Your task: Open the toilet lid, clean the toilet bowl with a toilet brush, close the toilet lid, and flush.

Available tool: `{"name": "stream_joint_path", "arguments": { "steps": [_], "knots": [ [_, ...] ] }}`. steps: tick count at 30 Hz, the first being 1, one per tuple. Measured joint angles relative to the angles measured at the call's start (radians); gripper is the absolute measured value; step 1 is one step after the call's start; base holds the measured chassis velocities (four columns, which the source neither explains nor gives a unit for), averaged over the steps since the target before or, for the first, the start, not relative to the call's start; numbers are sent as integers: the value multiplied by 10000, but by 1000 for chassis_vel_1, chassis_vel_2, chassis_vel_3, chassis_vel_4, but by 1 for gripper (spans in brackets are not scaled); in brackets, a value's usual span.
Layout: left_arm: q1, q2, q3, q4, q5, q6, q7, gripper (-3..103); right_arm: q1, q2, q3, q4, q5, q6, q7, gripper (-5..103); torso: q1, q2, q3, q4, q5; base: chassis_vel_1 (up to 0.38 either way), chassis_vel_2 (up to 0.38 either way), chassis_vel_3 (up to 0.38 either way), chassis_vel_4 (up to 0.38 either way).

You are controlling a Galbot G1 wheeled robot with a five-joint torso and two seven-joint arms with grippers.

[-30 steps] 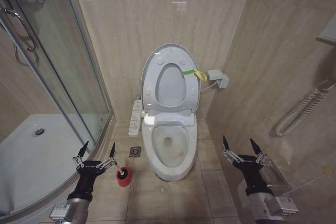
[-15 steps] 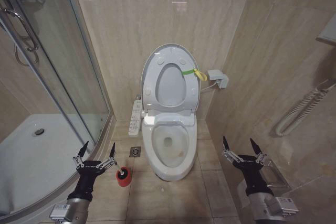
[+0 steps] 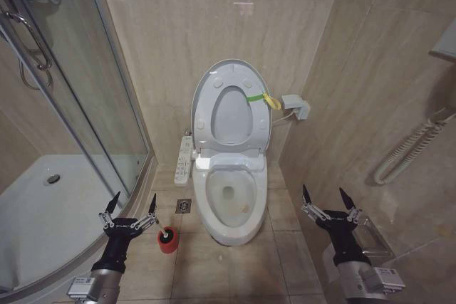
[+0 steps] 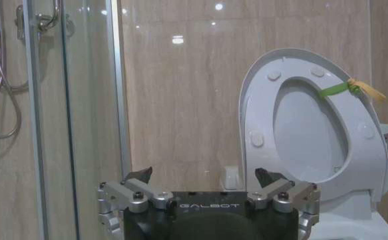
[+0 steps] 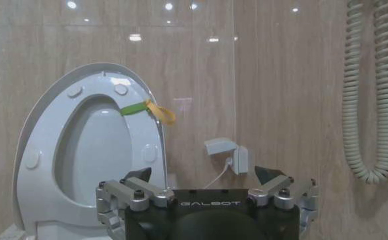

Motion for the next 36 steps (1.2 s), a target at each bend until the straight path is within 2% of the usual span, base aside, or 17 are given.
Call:
{"name": "stream_joint_path", "arguments": {
  "steps": [36],
  "knots": [
    [0,0,0,0,0,0,0,100,0,0,0,0,0,0,0,100,0,0,0,0,0,0,0,0,0]
  ]
}}
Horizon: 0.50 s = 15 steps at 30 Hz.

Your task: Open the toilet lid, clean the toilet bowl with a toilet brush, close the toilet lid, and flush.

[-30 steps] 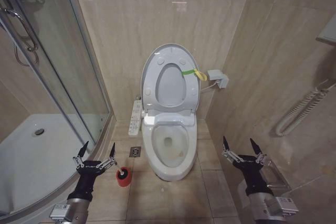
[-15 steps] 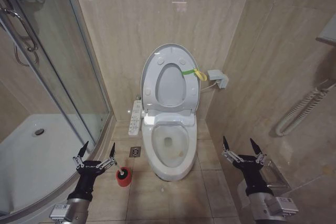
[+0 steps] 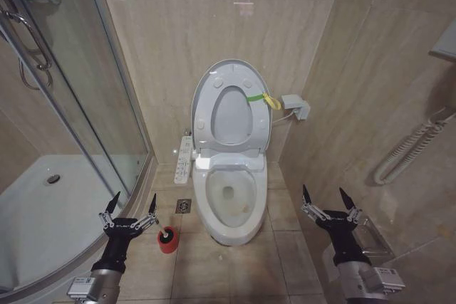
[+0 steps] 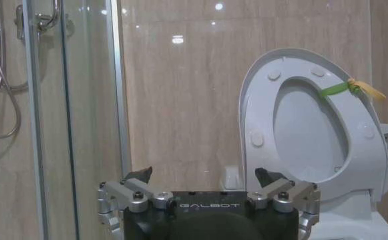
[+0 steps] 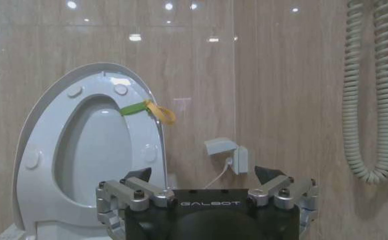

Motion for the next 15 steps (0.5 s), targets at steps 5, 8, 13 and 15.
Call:
{"name": "stream_joint_path", "arguments": {
  "steps": [5,8,13,15],
  "knots": [
    [0,0,0,0,0,0,0,100,0,0,0,0,0,0,0,100,0,0,0,0,0,0,0,0,0],
    [0,0,0,-1,0,0,0,100,0,0,0,0,0,0,0,100,0,0,0,0,0,0,0,0,0],
    [0,0,-1,0,0,0,0,100,0,0,0,0,0,0,0,100,0,0,0,0,0,0,0,0,0],
    [0,0,0,-1,0,0,0,100,0,0,0,0,0,0,0,100,0,0,0,0,0,0,0,0,0]
  ]
}}
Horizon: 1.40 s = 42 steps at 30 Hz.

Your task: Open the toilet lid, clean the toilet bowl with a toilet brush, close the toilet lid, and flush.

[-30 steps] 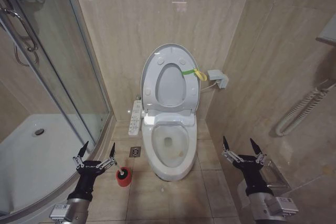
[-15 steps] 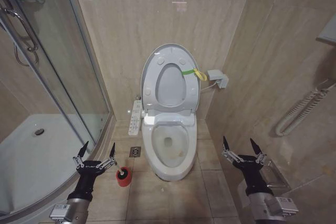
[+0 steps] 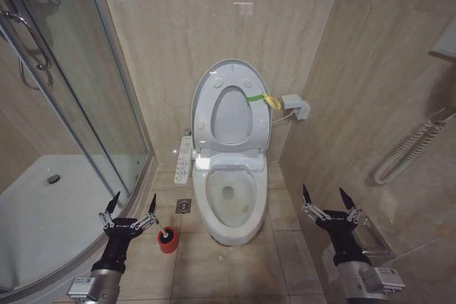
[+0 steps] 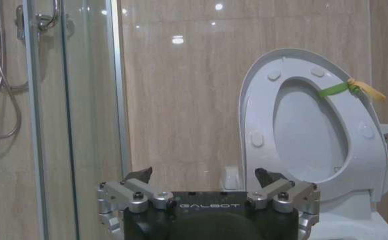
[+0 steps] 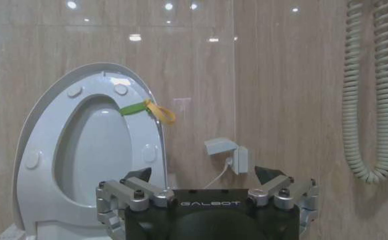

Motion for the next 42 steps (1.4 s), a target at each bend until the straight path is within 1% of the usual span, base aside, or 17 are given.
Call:
{"name": "stream_joint_path", "arguments": {
  "steps": [42],
  "knots": [
    [0,0,0,0,0,0,0,100,0,0,0,0,0,0,0,100,0,0,0,0,0,0,0,0,0]
  ]
}}
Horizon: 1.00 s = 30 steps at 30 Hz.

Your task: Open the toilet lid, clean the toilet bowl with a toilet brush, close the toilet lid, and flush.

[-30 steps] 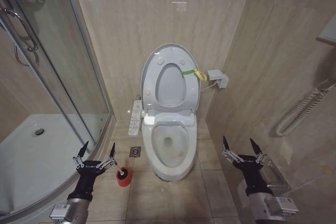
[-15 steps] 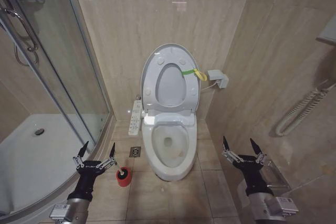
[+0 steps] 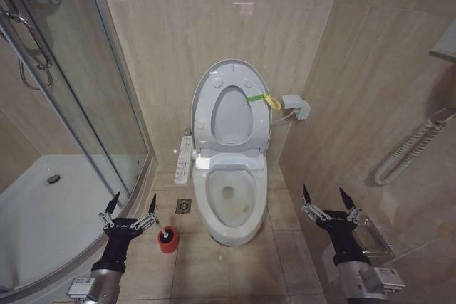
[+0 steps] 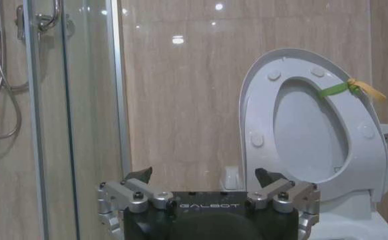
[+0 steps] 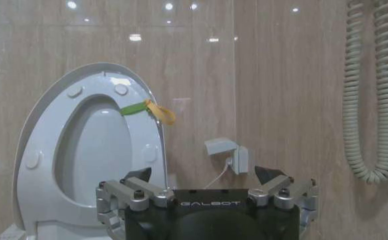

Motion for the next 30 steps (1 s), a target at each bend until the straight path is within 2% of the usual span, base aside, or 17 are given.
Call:
{"name": "stream_joint_path", "arguments": {
  "steps": [13,16,17,20,21,24,25,27,28,30],
  "knots": [
    [16,-32,0,-8,6,48,4,100,0,0,0,0,0,0,0,100,0,0,0,-1,0,0,0,0,0],
    [280,-507,52,-285,203,807,109,100,0,0,0,0,0,0,0,100,0,0,0,0,1,0,0,0,0],
    [280,-507,52,-285,203,807,109,100,0,0,0,0,0,0,0,100,0,0,0,0,1,0,0,0,0],
    [687,-1221,127,-720,508,1965,294,100,0,0,0,0,0,0,0,100,0,0,0,1,2,0,0,0,0],
    [687,-1221,127,-720,508,1965,294,100,0,0,0,0,0,0,0,100,0,0,0,1,2,0,0,0,0],
    [1108,-1965,205,-1174,829,3172,481,100,0,0,0,0,0,0,0,100,0,0,0,1,3,0,0,0,0],
    [1108,-1965,205,-1174,829,3172,481,100,0,0,0,0,0,0,0,100,0,0,0,1,3,0,0,0,0],
    [1309,-2329,233,-1392,985,3717,569,100,0,0,0,0,0,0,0,100,0,0,0,0,4,0,0,0,0],
    [1572,-2673,162,-1501,1182,3682,632,100,0,0,0,0,0,0,0,100,0,0,0,5,1,0,0,0,0],
    [1658,-2760,93,-1517,1251,3587,647,100,1,0,0,-1,0,0,0,100,0,0,0,4,6,0,0,0,0]
  ]
}}
